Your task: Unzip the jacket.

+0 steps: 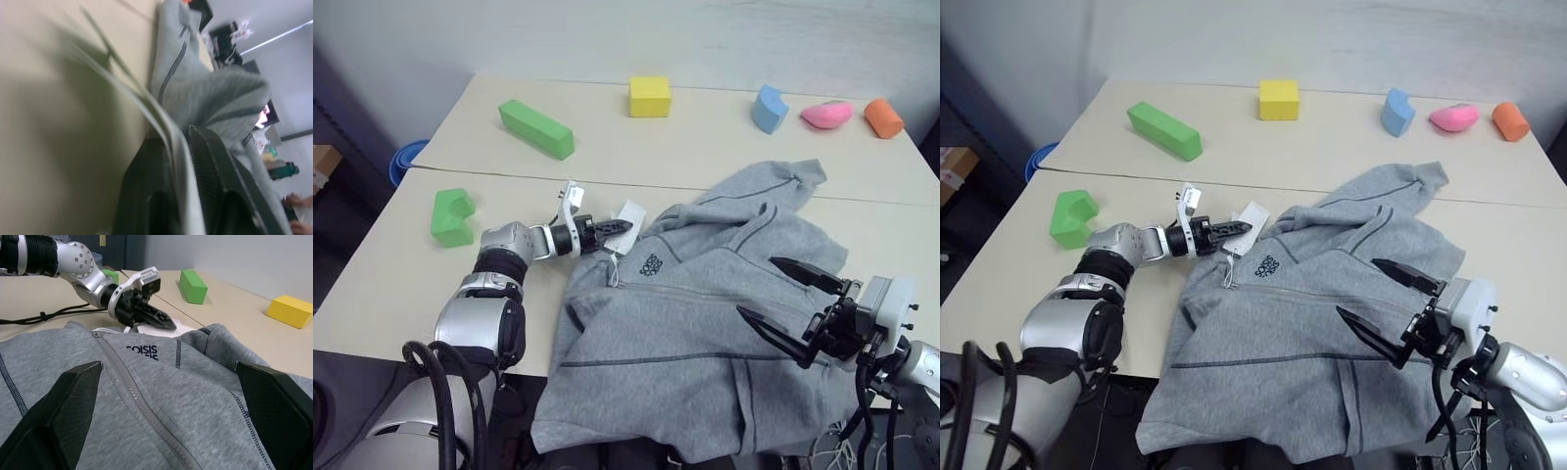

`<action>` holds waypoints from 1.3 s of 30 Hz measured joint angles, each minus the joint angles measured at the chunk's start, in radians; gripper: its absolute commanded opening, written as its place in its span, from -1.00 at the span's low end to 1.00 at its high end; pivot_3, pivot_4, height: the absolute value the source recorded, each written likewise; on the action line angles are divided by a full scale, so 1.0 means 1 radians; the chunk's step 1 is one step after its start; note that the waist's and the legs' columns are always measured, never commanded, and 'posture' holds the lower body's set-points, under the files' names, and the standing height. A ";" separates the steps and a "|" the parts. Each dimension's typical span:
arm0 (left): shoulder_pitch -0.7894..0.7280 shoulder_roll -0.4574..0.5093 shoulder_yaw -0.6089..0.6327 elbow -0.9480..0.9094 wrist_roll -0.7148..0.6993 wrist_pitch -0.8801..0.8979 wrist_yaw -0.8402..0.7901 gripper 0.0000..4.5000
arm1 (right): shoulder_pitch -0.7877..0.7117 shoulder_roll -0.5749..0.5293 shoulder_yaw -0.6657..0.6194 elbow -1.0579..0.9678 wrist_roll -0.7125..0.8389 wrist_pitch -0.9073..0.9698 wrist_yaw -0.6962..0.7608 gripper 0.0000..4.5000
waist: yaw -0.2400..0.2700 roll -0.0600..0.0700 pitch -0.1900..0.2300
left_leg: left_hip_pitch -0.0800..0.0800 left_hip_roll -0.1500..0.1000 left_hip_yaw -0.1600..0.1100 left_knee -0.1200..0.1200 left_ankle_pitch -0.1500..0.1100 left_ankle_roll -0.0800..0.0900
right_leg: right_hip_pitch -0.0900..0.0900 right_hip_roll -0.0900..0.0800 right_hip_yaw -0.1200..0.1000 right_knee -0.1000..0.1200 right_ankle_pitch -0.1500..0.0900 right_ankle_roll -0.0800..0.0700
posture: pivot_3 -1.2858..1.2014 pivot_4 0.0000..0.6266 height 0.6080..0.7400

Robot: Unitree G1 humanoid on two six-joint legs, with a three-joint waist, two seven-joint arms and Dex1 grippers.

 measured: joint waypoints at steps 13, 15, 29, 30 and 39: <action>0.320 -0.067 0.075 -0.864 -0.312 0.073 -0.047 -0.99 | 0.115 0.046 -0.020 -0.039 -0.053 -0.041 -0.036 1.00 | 0.013 0.000 0.000 | 0.000 -0.001 -0.004 0.001 0.000 0.000 | 0.002 -0.002 0.004 0.000 0.000 0.000 | 0.03 -0.52 1.00; 0.322 -0.081 -0.030 -0.934 -0.301 0.058 -0.084 -0.99 | 0.145 0.046 -0.057 -0.044 -0.052 -0.043 -0.036 1.00 | 0.024 0.000 0.000 | 0.000 -0.002 -0.003 0.001 0.000 0.001 | 0.003 -0.002 0.003 -0.001 0.000 0.000 | 0.03 -0.52 1.00; 0.395 -0.127 -0.594 -0.894 0.053 -0.276 -0.251 0.23 | 0.305 0.014 -0.211 -0.039 -0.150 -0.065 0.016 1.00 | 0.018 0.001 -0.001 | 0.003 0.000 0.002 -0.001 0.000 0.001 | 0.002 0.000 0.004 -0.002 0.000 0.000 | 0.03 -0.52 1.00; 0.400 -0.120 -0.597 -0.904 0.054 -0.283 -0.263 0.37 | 0.301 0.012 -0.207 -0.051 -0.157 -0.063 0.012 1.00 | 0.018 0.001 -0.001 | 0.003 0.001 0.002 -0.001 0.000 0.001 | 0.002 0.000 0.004 -0.002 0.000 0.000 | 0.03 -0.52 1.00; 0.432 0.032 -0.475 -0.939 0.084 -0.581 -0.342 0.96 | 0.133 -0.087 0.022 -0.149 -0.306 -0.053 0.011 1.00 | -0.001 0.001 -0.001 | 0.002 0.001 0.000 0.001 0.000 0.001 | 0.002 0.000 0.008 -0.001 0.000 0.000 | 0.03 -0.52 1.00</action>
